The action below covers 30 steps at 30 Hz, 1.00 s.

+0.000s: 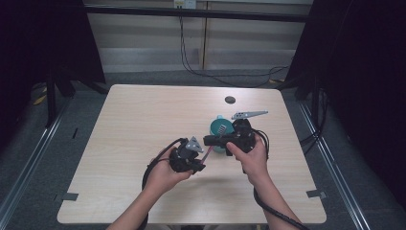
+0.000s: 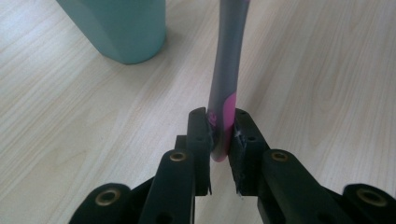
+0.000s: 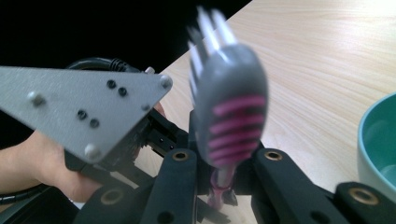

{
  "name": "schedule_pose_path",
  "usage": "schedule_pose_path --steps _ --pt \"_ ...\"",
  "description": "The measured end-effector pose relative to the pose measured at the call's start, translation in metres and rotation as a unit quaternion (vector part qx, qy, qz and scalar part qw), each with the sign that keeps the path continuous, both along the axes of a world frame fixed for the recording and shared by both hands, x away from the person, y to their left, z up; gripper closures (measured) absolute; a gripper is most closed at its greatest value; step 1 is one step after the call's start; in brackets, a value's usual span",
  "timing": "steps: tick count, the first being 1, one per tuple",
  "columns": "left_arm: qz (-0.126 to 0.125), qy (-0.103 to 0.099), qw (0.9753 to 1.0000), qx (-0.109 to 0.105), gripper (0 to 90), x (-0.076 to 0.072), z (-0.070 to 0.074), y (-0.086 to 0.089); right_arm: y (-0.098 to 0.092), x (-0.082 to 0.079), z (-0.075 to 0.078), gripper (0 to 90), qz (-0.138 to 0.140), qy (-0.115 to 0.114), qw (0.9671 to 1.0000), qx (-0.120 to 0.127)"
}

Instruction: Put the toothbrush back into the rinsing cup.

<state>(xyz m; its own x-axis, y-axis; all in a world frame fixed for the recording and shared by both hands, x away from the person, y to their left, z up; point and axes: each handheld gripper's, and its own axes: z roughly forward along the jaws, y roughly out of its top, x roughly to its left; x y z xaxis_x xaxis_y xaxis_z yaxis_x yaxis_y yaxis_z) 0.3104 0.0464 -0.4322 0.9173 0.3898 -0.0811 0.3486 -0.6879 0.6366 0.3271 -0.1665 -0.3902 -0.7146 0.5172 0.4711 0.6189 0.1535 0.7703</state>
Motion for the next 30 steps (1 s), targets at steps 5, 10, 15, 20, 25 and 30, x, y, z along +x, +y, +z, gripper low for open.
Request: schedule_pose_path --steps 5,10,15,20,25,30 --pt "0.014 0.010 0.9998 -0.006 80.5 0.004 0.001 0.005 -0.004 0.000 -0.004 74.3 -0.010 0.003 0.9999 0.002" --pt "0.022 0.014 0.9997 -0.005 80.5 0.007 0.000 0.011 -0.007 -0.001 -0.005 71.8 -0.013 0.001 0.9999 0.004" --pt "0.021 0.017 0.9996 -0.003 80.5 0.007 -0.001 0.011 -0.010 0.000 -0.003 72.4 -0.017 0.002 0.9998 0.011" --pt "0.019 0.016 0.9997 -0.001 80.4 0.005 -0.004 0.007 -0.009 -0.001 0.001 82.9 -0.018 -0.011 0.9998 0.003" --pt "0.020 0.020 0.9995 -0.012 79.8 0.003 -0.005 0.005 -0.007 -0.002 0.004 83.6 -0.023 -0.016 0.9996 0.005" --pt "0.004 0.014 0.9997 -0.017 78.3 0.000 -0.005 0.001 -0.008 -0.002 0.003 83.8 -0.027 -0.018 0.9995 0.005"
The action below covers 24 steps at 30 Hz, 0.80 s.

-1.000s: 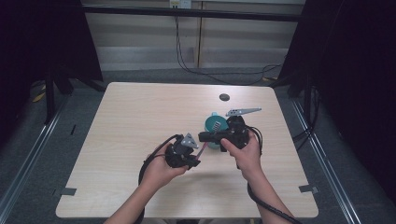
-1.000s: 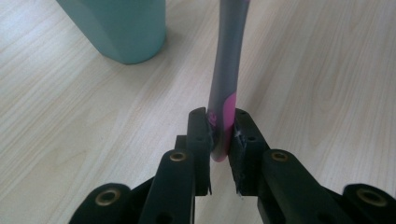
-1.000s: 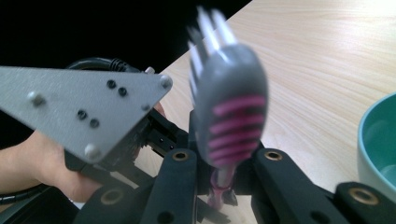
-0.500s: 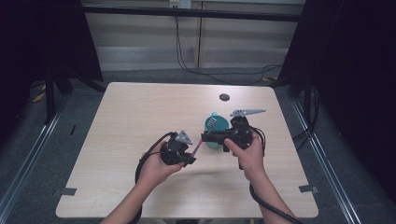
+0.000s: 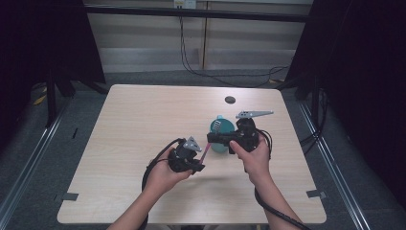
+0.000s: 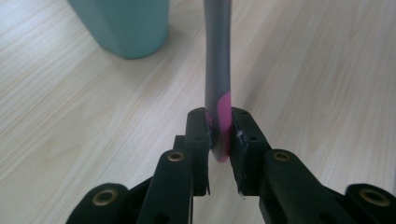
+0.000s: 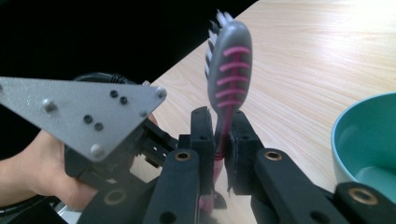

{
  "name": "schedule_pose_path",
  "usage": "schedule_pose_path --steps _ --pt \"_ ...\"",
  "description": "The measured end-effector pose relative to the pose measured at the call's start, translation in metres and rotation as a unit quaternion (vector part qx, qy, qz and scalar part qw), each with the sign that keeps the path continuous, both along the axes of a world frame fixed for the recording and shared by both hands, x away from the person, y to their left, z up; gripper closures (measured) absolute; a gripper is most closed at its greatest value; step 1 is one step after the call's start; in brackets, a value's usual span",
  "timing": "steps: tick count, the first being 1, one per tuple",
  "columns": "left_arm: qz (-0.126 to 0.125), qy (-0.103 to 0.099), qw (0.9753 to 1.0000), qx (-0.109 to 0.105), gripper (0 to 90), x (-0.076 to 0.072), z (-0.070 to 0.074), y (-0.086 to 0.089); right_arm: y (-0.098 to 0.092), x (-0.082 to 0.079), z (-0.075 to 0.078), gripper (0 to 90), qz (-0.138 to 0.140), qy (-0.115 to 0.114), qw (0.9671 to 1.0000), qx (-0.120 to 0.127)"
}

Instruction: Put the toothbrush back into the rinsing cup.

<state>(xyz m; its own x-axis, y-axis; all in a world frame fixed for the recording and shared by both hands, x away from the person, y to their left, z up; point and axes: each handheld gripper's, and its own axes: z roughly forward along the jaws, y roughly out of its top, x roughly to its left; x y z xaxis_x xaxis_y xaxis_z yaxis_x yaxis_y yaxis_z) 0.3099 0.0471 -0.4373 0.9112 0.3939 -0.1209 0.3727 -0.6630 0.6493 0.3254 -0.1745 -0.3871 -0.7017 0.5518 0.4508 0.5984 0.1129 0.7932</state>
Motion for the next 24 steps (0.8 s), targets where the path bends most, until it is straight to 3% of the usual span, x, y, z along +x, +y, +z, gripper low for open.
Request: schedule_pose_path --steps 2,4,6,13,17,22,24 --pt "-0.027 -0.014 0.9995 -0.006 75.5 -0.002 0.000 -0.002 -0.001 0.000 0.000 83.9 -0.004 0.003 1.0000 0.005" --pt "-0.039 -0.010 0.9991 -0.013 70.8 -0.004 -0.001 -0.004 -0.002 0.000 0.001 84.0 -0.010 0.000 0.9999 0.009" --pt "-0.050 -0.026 0.9983 -0.013 66.9 -0.006 -0.002 -0.006 -0.003 0.000 0.001 84.0 -0.013 -0.001 0.9999 0.008" --pt "-0.048 -0.015 0.9978 -0.044 57.9 -0.006 -0.003 -0.007 -0.003 0.000 0.005 84.1 -0.017 -0.006 0.9998 0.004" --pt "-0.061 -0.031 0.9967 -0.045 52.8 -0.007 -0.005 -0.008 -0.004 0.003 0.004 84.1 -0.025 -0.006 0.9996 0.007" --pt "-0.076 -0.033 0.9952 -0.051 50.5 -0.007 -0.009 -0.008 -0.002 0.004 0.003 84.1 -0.025 -0.005 0.9996 0.007" --pt "-0.070 -0.030 0.9956 -0.055 48.1 -0.007 -0.010 -0.006 -0.001 0.004 0.002 84.1 -0.023 -0.005 0.9997 0.004"
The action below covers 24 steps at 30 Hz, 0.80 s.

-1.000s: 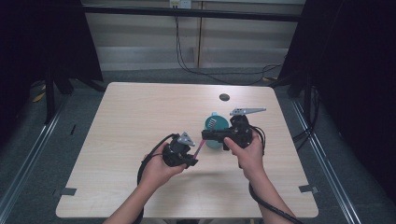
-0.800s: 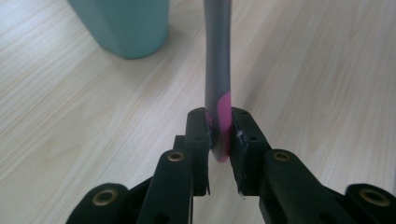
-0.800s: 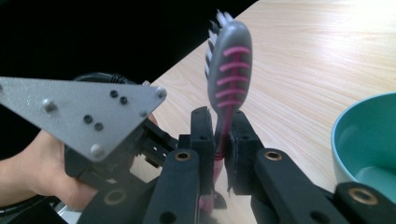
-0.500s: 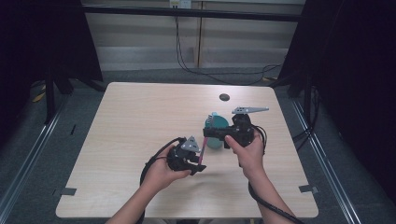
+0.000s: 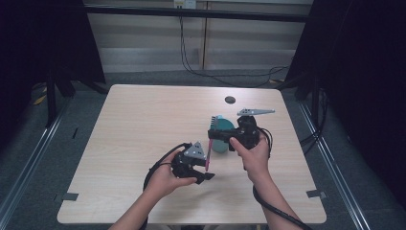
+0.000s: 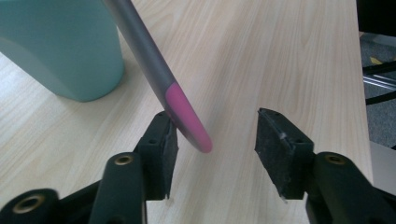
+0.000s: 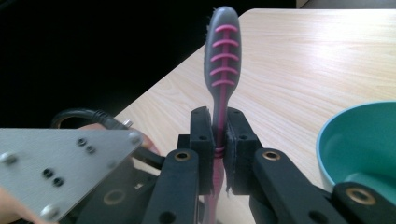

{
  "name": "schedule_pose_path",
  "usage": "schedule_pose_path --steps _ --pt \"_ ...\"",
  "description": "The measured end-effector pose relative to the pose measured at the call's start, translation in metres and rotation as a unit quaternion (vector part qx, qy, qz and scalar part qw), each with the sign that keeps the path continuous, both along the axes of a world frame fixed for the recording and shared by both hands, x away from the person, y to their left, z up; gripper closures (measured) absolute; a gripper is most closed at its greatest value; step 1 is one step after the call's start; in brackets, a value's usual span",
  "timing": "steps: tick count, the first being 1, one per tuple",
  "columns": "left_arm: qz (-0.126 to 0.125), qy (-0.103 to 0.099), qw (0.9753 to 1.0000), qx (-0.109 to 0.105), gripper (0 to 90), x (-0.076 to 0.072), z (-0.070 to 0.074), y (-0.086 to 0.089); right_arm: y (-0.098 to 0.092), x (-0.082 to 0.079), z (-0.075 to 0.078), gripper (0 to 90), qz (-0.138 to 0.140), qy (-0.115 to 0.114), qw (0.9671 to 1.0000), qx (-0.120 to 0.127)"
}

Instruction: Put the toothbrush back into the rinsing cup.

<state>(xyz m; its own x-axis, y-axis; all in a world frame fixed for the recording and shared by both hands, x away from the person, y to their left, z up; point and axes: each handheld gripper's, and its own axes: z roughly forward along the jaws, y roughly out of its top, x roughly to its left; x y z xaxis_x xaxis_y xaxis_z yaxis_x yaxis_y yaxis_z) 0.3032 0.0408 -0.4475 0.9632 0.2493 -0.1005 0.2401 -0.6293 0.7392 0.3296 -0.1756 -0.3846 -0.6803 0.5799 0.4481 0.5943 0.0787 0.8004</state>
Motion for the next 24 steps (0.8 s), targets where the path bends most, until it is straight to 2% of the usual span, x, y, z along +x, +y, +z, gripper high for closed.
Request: schedule_pose_path --steps 2,6,8,11,15,24 --pt "0.002 0.000 1.0000 -0.006 45.1 0.001 -0.001 0.003 -0.001 0.000 0.000 84.1 0.002 0.000 1.0000 -0.001" --pt "0.013 -0.013 0.9998 0.003 39.6 0.004 -0.003 0.012 -0.007 -0.001 0.004 84.1 0.000 -0.001 1.0000 0.001" --pt "0.023 -0.013 0.9996 0.012 35.9 0.005 -0.004 0.016 -0.010 -0.001 0.007 84.2 -0.003 -0.002 1.0000 0.001" --pt "0.027 -0.018 0.9994 0.008 32.7 0.006 -0.006 0.024 -0.013 -0.001 0.009 84.2 -0.006 -0.005 1.0000 -0.003" --pt "0.037 -0.026 0.9988 0.020 28.8 0.008 -0.009 0.032 -0.016 -0.001 0.012 84.2 -0.007 -0.007 0.9999 -0.009" --pt "0.066 -0.024 0.9973 0.022 21.8 0.012 -0.018 0.056 -0.022 -0.001 0.017 84.1 -0.013 -0.010 0.9997 -0.020"
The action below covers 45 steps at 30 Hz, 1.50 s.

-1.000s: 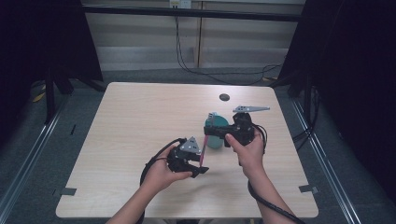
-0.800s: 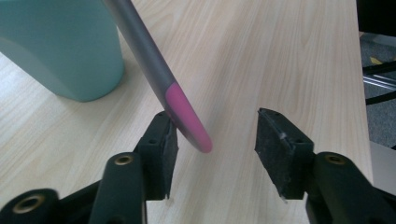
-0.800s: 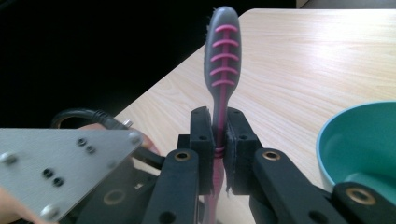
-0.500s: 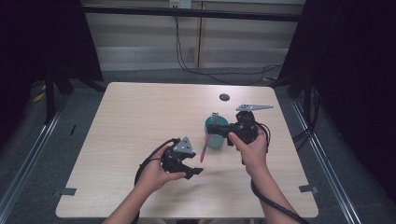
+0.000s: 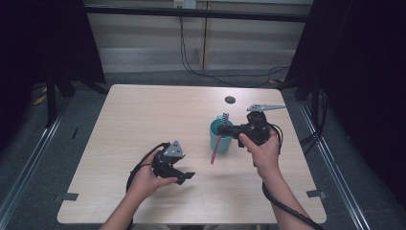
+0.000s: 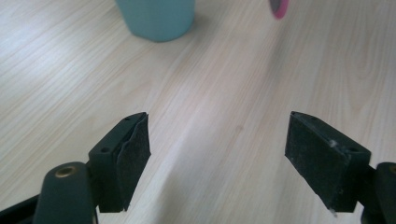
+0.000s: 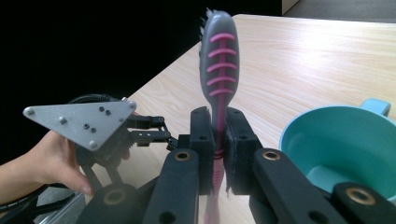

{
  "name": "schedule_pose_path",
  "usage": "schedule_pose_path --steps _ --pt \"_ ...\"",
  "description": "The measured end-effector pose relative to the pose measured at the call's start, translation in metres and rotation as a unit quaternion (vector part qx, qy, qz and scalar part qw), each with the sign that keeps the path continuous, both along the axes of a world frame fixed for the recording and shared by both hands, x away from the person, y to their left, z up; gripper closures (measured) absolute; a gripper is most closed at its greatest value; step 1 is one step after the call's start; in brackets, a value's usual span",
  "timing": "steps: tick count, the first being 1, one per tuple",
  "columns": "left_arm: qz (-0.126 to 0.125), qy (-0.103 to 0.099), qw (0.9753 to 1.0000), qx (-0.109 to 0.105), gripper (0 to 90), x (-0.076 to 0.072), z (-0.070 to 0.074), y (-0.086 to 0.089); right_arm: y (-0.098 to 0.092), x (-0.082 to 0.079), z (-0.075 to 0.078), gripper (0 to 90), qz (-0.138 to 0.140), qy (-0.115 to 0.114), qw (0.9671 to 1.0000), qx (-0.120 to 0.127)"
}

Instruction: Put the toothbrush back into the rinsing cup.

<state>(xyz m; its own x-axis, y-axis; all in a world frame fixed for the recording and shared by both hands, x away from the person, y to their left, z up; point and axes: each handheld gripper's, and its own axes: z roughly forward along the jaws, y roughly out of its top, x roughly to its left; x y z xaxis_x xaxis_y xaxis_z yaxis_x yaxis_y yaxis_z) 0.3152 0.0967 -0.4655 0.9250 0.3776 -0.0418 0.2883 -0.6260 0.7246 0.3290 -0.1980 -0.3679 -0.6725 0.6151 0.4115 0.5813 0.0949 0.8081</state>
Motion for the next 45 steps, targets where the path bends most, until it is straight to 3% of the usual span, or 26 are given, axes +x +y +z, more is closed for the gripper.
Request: schedule_pose_path --steps 14,29,34,40,45 --pt "0.034 0.010 0.9993 -0.011 18.6 0.003 -0.014 0.025 -0.006 0.000 0.013 84.1 -0.003 -0.006 0.9999 -0.011" --pt "0.061 0.012 0.9980 0.005 18.6 0.003 -0.028 0.050 -0.011 0.005 0.026 84.1 -0.008 -0.012 0.9998 -0.010" --pt "0.067 0.013 0.9977 0.006 18.6 0.002 -0.032 0.055 -0.013 0.008 0.033 84.1 -0.010 -0.017 0.9997 -0.013" --pt "0.056 0.004 0.9983 0.015 18.4 0.000 -0.036 0.058 -0.016 0.010 0.037 84.2 -0.016 -0.020 0.9996 -0.014" --pt "0.060 0.003 0.9981 0.010 17.9 0.000 -0.040 0.061 -0.017 0.014 0.041 84.1 -0.020 -0.024 0.9994 -0.017"
